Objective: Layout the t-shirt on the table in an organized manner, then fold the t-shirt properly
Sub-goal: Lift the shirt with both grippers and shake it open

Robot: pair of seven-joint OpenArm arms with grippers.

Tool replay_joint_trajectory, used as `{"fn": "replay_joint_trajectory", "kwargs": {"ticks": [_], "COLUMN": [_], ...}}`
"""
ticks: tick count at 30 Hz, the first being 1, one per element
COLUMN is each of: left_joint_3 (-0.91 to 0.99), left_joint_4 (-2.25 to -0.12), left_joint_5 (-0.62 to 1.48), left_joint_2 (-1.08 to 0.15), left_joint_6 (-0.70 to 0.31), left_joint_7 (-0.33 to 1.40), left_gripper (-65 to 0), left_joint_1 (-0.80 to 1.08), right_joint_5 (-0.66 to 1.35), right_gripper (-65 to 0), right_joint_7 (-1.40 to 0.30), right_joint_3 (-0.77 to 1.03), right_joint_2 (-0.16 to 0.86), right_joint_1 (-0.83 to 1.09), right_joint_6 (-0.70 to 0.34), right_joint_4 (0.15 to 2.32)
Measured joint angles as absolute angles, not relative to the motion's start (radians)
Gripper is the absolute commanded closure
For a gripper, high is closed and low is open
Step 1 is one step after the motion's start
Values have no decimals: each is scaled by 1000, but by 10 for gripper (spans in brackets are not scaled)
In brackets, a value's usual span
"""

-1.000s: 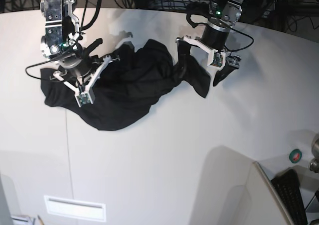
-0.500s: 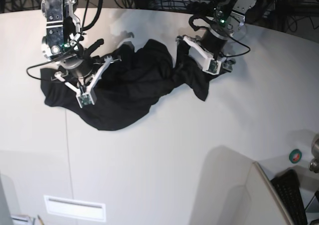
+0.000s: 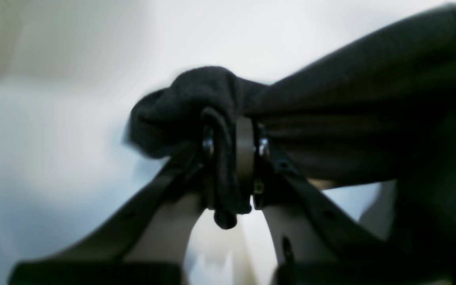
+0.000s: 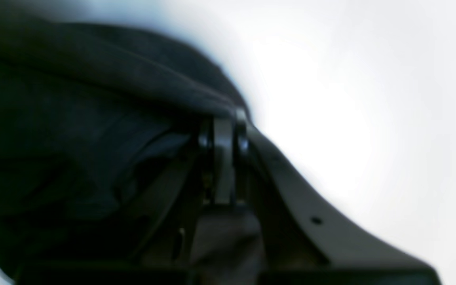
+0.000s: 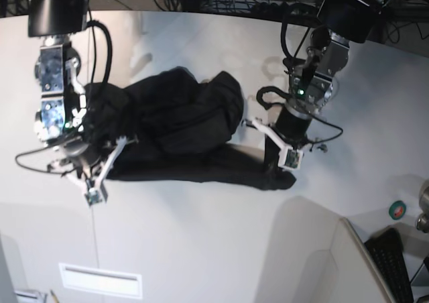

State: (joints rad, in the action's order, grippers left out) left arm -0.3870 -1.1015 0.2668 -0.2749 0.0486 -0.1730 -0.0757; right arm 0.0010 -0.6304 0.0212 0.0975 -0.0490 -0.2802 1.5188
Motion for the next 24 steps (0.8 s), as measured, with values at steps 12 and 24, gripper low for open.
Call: {"fn": "replay_joint_trajectory", "kwargs": {"ticks": [12,24], "left_joint_3": [-101,-311], "left_joint_4": [-1784,-1616], "left_joint_5": [279,274], "left_joint_2": [-331,-440], "left_joint_6": [225,209], "left_joint_7": [-185,-176], "left_gripper": [0,0], "left_joint_1": [39,292], "right_joint_5": [-221,-310], "right_gripper": [0,0], "right_joint_7": [-466,-197], "right_joint_3": [191,272], "right_joint_2": [281,41], "right_joint_1": [-52,332], "right_joint_6": [-281,-297], "right_joint_4": [2038,1787]}}
